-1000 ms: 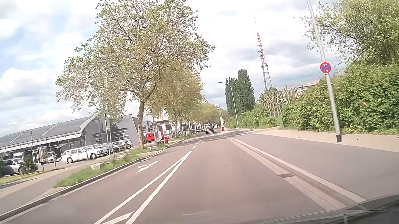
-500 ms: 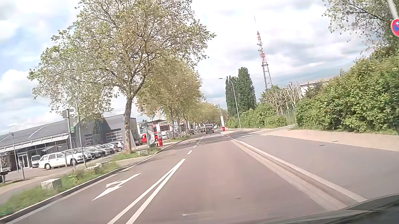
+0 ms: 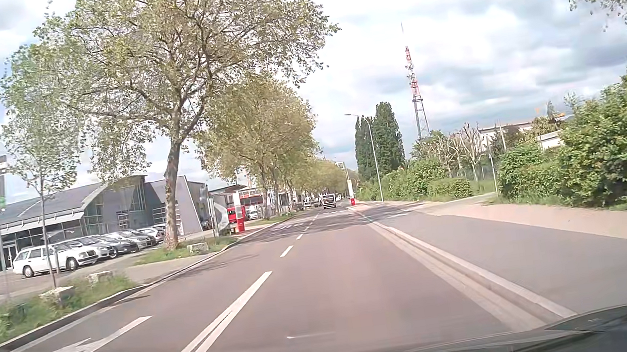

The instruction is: Follow the waypoints while adhering to traffic rules and regulations

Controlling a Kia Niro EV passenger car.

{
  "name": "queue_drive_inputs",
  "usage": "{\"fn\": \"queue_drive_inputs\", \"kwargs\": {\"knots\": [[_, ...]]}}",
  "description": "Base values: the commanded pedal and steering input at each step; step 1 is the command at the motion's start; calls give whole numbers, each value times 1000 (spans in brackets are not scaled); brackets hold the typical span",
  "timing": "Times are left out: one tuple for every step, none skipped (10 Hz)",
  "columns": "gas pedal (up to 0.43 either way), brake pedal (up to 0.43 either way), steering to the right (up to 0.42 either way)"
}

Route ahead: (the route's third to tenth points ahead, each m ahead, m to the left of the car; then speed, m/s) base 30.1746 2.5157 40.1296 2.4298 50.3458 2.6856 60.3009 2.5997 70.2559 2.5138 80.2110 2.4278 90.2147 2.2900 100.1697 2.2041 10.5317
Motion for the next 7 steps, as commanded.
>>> {"fn": "queue_drive_inputs", "kwargs": {"knots": [[110, 0, -1], [110, 0, -1], [110, 0, -2], [110, 0, -2], [110, 0, -2], [110, 0, -2], [110, 0, -1]]}}
